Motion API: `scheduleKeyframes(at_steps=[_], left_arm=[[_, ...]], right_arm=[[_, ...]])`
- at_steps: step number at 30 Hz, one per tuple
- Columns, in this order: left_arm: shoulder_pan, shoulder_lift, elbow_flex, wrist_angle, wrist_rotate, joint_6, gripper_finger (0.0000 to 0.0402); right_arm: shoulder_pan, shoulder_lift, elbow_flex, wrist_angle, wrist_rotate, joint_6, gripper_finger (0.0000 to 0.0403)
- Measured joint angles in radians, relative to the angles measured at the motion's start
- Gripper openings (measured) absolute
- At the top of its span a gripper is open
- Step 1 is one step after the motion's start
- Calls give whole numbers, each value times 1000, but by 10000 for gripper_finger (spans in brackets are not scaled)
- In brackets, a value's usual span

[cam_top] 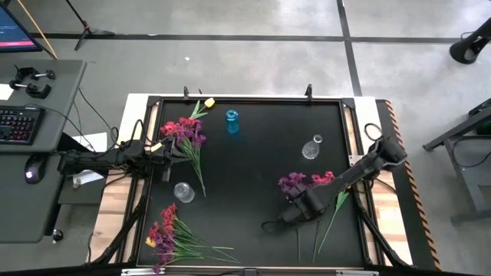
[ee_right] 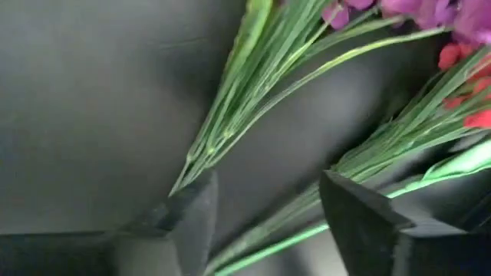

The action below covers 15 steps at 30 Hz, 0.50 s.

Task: Sort flowers into vase by color
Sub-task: Put the right violet flowers into the right transparent vase

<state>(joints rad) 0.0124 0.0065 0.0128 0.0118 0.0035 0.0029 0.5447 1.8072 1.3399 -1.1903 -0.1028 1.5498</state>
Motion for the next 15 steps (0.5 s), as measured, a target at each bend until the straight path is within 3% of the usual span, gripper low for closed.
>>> scheduleKeyframes(at_steps=[6, 15], left_arm=[[0, 0, 0, 0, 0, 0, 0], [0, 0, 0, 0, 0, 0, 0]], right_arm=[[-5, 102, 0, 12, -11, 22, 278], [-45, 123, 0, 42, 42, -13, 282]])
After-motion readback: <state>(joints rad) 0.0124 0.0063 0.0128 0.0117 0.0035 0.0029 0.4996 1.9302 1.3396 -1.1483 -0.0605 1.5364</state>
